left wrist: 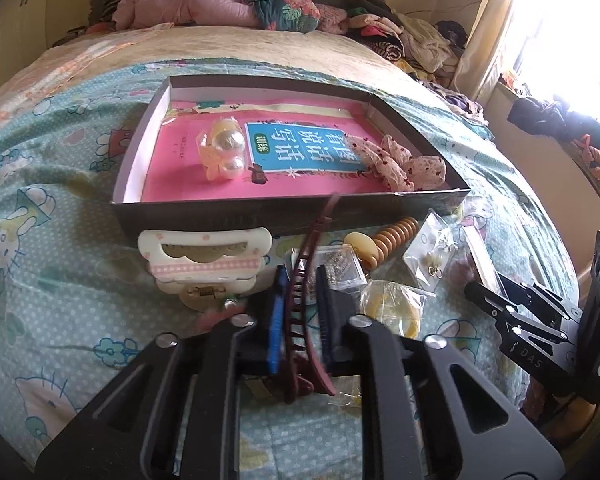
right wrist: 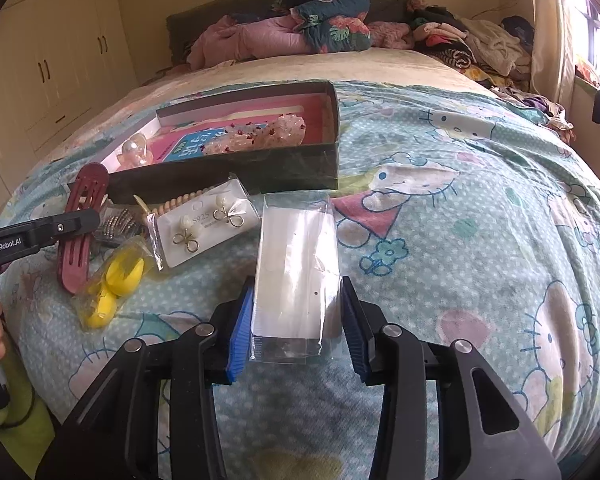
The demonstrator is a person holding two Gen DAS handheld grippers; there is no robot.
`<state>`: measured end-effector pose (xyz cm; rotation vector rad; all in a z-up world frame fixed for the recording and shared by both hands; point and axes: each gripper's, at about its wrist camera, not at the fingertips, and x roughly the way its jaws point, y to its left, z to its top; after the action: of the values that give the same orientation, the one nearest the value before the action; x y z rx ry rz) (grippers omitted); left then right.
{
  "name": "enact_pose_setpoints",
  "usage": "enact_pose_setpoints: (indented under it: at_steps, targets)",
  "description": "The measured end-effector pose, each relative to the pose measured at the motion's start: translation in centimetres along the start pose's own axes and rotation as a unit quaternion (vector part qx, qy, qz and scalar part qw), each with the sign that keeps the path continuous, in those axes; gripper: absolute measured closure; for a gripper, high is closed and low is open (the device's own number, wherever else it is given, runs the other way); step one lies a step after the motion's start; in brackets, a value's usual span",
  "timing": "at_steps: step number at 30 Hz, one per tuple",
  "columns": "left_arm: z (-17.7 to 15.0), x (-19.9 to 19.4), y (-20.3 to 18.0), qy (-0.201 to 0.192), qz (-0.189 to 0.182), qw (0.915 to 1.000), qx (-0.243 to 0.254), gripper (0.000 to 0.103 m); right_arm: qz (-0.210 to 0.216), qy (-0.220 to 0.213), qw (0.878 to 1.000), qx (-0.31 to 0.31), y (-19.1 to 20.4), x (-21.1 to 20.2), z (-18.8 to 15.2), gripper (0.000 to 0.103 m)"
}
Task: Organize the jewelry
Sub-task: 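Carry the packet and claw clip over the dark tray with both tools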
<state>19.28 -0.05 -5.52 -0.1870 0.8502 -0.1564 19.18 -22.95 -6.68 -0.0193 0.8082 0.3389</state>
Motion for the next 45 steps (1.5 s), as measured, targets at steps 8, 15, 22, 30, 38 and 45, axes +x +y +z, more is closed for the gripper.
enact_pose_setpoints:
  at_steps: [8,15,22,30,38,45]
  targets:
    - [0.0,-1.4,-0.3,-0.024,-0.017,0.9996,0.000,0.099,0.004,-0.020,1.000,0.000,0.0,-1.2,0.1,0.065]
    - [0.7,-3.4,-0.4,-0.053,-0.028,0.9982,0.000,0.099,0.021,-0.037,0.999,-0.012,0.9,-2.7,0.7,0.065]
    - [1.3,-4.8,1.8,-0.079,-0.024,0.9962,-0.028,0.099,0.043,-0.036,0.998,-0.033,3.2,-3.3,1.6,0.065]
    - [1.8,-5.7,4.4,-0.095,-0.017,0.9938,-0.055,0.099,0.054,-0.037,0.996,-0.053,5.5,-3.0,2.9,0.065]
    - [2.4,-5.3,5.6,-0.100,-0.016,0.9928,-0.065,0.099,0.061,-0.042,0.995,-0.065,7.3,-2.1,5.1,0.065]
    - [3.5,-4.9,5.7,-0.107,-0.012,0.9921,-0.064,0.099,0.059,-0.049,0.995,-0.062,7.5,-1.2,7.4,0.064]
